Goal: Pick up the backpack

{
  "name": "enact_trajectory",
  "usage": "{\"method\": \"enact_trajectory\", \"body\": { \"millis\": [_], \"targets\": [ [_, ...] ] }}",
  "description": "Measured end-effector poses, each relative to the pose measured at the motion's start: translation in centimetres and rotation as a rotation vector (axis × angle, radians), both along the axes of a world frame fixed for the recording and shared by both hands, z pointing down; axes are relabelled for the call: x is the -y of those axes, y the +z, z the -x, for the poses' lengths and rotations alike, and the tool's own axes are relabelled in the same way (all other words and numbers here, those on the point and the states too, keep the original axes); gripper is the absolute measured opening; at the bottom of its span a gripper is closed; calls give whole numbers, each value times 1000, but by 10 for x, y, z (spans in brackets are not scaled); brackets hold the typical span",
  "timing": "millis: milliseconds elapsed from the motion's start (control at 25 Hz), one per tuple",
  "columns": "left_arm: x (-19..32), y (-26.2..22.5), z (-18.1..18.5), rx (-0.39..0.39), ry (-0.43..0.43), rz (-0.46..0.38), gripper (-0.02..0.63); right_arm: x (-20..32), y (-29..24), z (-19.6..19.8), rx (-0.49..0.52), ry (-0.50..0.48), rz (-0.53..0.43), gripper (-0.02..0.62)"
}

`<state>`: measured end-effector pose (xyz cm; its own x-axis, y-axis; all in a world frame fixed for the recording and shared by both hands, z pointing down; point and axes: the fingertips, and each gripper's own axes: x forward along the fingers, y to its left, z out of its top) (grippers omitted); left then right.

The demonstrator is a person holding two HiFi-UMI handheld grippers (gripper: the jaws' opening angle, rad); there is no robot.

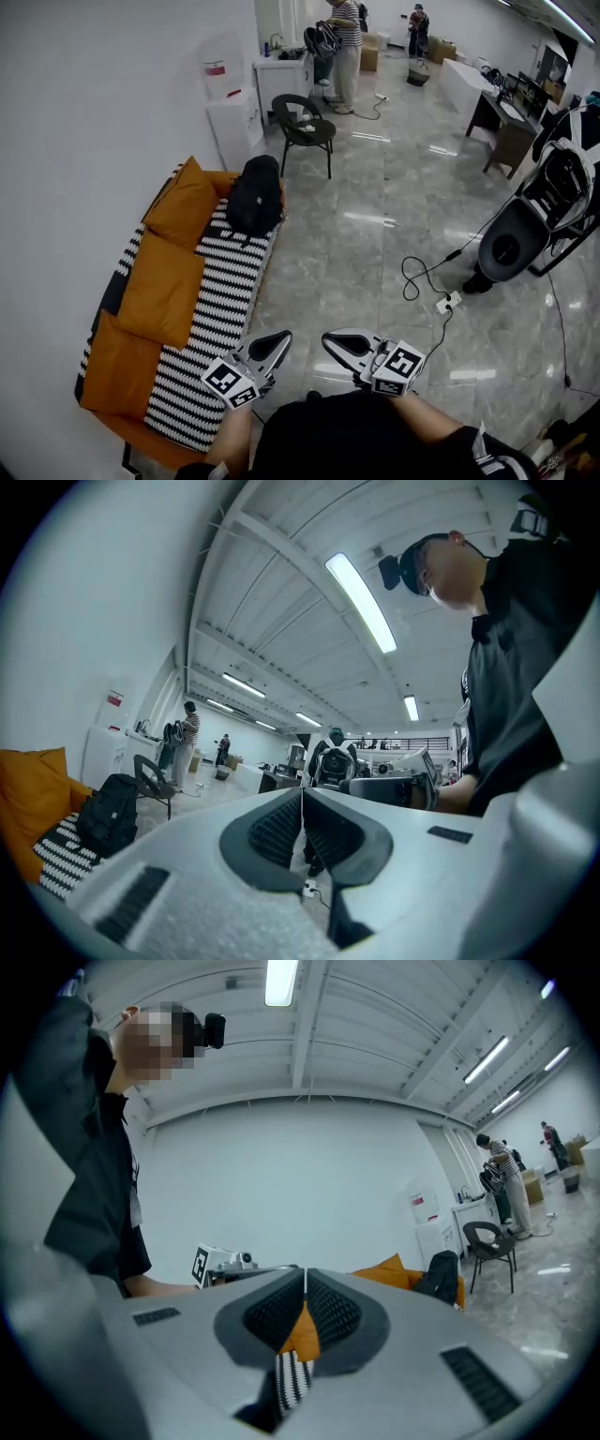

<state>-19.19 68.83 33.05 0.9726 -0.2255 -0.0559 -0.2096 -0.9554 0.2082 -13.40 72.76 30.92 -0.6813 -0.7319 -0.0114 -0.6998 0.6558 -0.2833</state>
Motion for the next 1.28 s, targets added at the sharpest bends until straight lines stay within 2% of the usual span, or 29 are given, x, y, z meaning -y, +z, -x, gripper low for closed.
{"method": "enact_trajectory", "body": {
  "millis": [160,520,720,1280],
  "targets": [
    [0,16,4,-7,-24,22,25,3,16,-6,-59,9,22,29],
    [13,32,-5,16,-49,52,24,15,34,-24,-24,-11,23,29],
    [40,34,-15,45,-64,51,25,51,40,-32,10,-40,26,29],
    [134,28,-51,95,-103,40,25,164,25,-70,19,-105,-15,29]
  ]
}}
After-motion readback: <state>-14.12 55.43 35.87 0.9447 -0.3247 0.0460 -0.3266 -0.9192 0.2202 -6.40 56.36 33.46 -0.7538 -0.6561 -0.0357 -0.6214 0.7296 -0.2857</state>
